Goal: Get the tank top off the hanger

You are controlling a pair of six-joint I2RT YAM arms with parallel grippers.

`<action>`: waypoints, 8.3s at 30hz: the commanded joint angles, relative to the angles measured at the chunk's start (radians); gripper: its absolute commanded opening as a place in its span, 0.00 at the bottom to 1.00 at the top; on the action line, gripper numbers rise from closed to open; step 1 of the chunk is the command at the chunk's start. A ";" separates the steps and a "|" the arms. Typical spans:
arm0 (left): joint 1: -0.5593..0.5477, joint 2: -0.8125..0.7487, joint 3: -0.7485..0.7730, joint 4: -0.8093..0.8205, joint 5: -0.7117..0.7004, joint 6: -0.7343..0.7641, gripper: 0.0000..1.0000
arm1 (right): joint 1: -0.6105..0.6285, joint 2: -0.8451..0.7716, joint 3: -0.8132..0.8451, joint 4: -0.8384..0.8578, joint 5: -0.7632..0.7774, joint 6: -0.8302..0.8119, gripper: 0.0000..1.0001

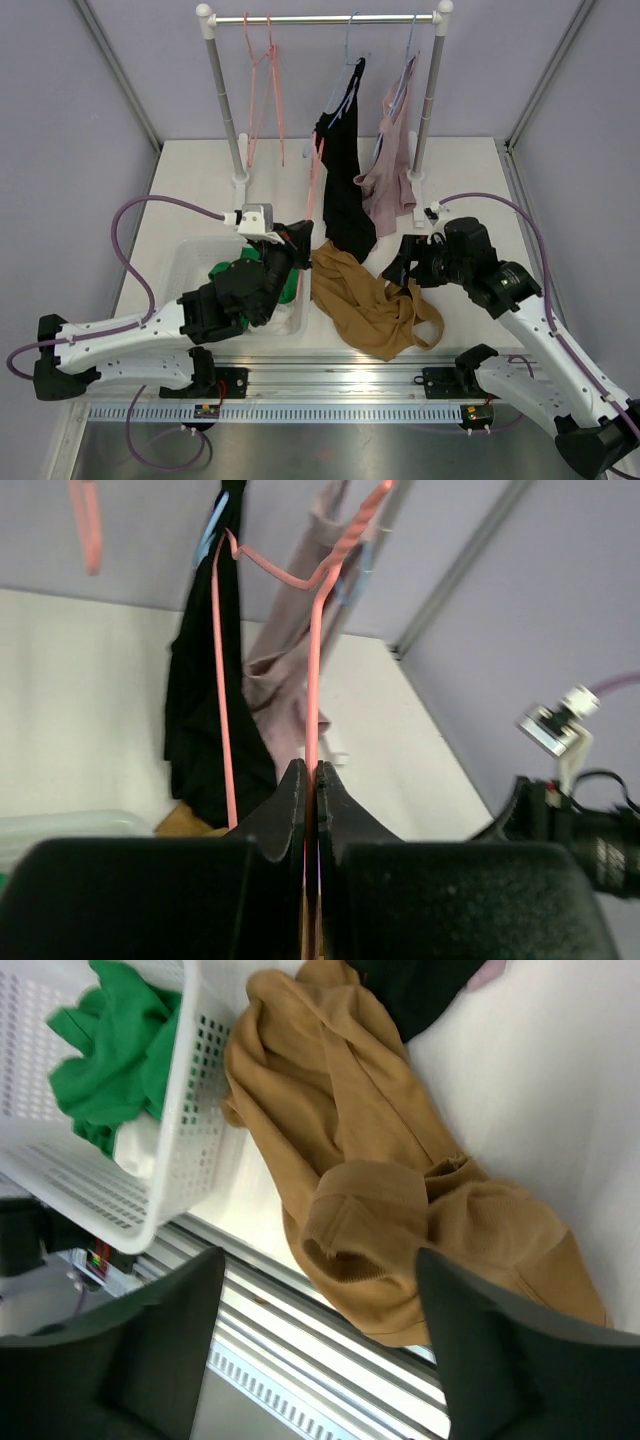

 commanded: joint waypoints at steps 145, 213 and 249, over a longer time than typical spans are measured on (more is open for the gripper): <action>0.942 -0.930 -0.089 -0.772 0.040 -0.014 0.99 | 0.663 0.999 1.248 -0.145 0.356 -0.207 0.00; 0.953 -0.621 -0.071 -0.737 0.505 0.098 0.99 | 0.167 1.194 1.623 0.015 0.709 -0.201 0.88; 0.981 -0.598 -0.074 -0.737 0.603 0.095 0.99 | 0.146 1.312 1.753 0.122 0.769 -0.405 0.53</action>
